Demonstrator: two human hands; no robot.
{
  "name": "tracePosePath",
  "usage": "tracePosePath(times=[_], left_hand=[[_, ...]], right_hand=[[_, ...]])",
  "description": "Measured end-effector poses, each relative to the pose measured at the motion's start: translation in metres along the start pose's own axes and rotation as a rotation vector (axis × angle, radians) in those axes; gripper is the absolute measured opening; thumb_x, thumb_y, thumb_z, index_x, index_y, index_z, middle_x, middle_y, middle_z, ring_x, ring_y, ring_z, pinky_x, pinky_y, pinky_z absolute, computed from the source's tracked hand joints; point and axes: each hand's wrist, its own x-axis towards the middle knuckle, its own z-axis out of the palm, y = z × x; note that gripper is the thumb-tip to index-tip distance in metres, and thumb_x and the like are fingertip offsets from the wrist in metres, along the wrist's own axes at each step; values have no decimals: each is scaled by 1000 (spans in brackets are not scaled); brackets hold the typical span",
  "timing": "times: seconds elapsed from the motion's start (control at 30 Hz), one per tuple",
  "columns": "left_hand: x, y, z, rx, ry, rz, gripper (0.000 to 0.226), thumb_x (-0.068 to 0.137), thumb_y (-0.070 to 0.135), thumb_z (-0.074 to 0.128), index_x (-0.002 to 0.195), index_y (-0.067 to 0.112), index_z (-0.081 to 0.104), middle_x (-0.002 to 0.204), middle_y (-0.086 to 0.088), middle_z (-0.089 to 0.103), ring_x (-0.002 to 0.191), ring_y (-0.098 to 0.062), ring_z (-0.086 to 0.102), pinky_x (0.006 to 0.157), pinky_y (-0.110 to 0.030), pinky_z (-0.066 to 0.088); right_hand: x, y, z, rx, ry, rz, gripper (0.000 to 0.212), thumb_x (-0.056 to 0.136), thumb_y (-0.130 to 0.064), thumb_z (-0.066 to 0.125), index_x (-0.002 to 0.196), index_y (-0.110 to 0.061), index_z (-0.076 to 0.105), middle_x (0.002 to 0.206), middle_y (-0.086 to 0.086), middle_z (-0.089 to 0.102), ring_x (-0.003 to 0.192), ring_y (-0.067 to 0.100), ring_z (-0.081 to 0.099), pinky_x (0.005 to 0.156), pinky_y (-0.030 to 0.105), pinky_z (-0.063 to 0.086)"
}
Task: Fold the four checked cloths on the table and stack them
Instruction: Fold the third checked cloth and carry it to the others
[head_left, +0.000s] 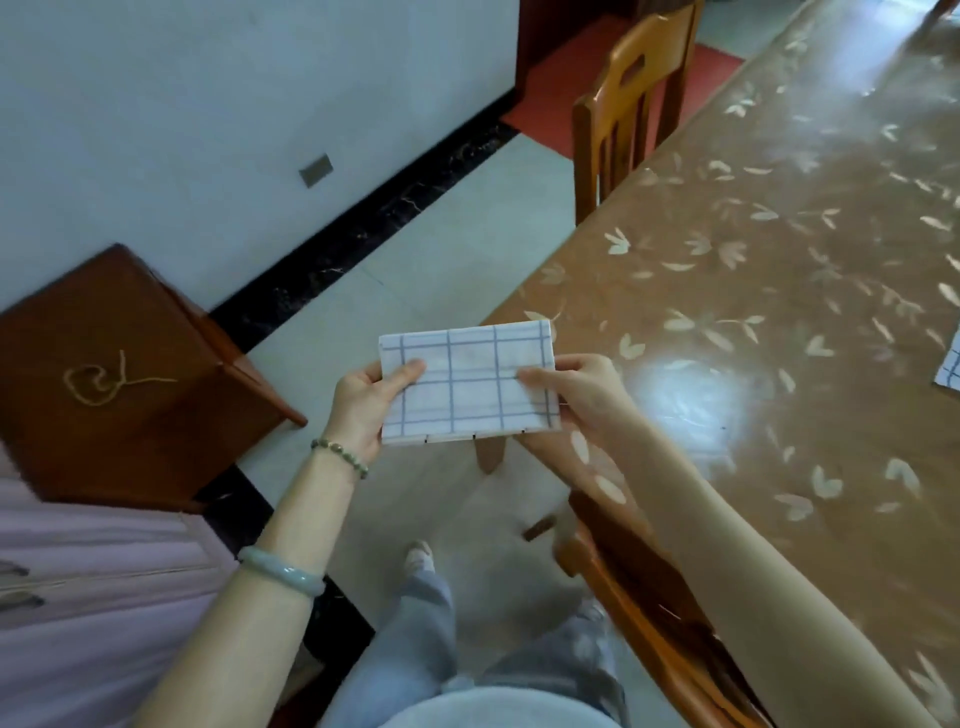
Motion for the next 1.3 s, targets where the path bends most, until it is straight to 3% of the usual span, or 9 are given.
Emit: tracePosePath(times=[0.07,0.17,0.27,0.33,0.37,0.47,0.57,0.9,1.3], left_hand=[[16,15,-32,-7,8,4,4,81,8,71,83,7,68,72,-4,73,66,-16,70,63,-31,59],[37,40,-74,-17,12,-3,4,82,8,70,84,6,67,70,-4,73,64,-17,70,60,-30,59],[57,60,-107,-37,-27,-33,9,83,9,69,90,5,68,82,-12,73,75,-24,70,63,-34,59],[69,70,-119,-63,-65,-65,11,86,8,65,94,3,68,86,-13,73,78,-25,70,66,-35,60],[76,75,-123,-73,-87,-83,11,88,9,62,95,2,68,85,-13,73,78,-24,69,67,-35,60],[94,82,-128,-24,-166,-160,17,92,15,59,97,1,67,87,-12,73,76,-20,71,60,-31,59],[117,88,-128,-5,-165,-180,11,90,9,60,95,1,65,88,-13,71,72,-20,69,57,-28,58],[261,166,-96,91,-182,-137,33,85,12,67,112,-6,63,112,-21,67,104,-32,64,93,-45,51],[404,271,-2,107,-334,-129,16,87,11,65,99,1,67,91,-10,72,79,-18,69,63,-27,58]], right_hand=[[7,-9,39,58,-14,12,14,80,-3,72,90,6,69,69,6,73,62,16,71,51,25,55],[19,-23,86,38,-31,15,23,79,-5,73,97,9,69,75,10,71,58,15,69,48,22,52],[31,-38,120,45,-25,31,24,75,-9,77,92,7,70,87,21,71,76,31,72,67,45,60],[37,-49,134,37,-11,41,21,75,-9,78,89,5,71,95,25,71,90,42,68,84,60,52],[42,-54,139,32,-7,32,19,77,-8,76,88,5,71,93,25,71,86,40,69,84,57,53],[54,-67,146,82,-10,11,7,83,-1,69,87,5,68,78,13,72,62,20,71,55,30,58],[78,-75,152,76,34,-2,9,83,-5,70,89,1,69,80,10,72,63,17,70,57,26,59],[210,-136,163,183,133,51,9,80,-8,74,87,-2,71,81,11,74,70,23,70,72,37,60],[327,-243,127,330,244,60,21,83,-6,70,100,6,68,96,19,73,85,32,71,71,37,60]])
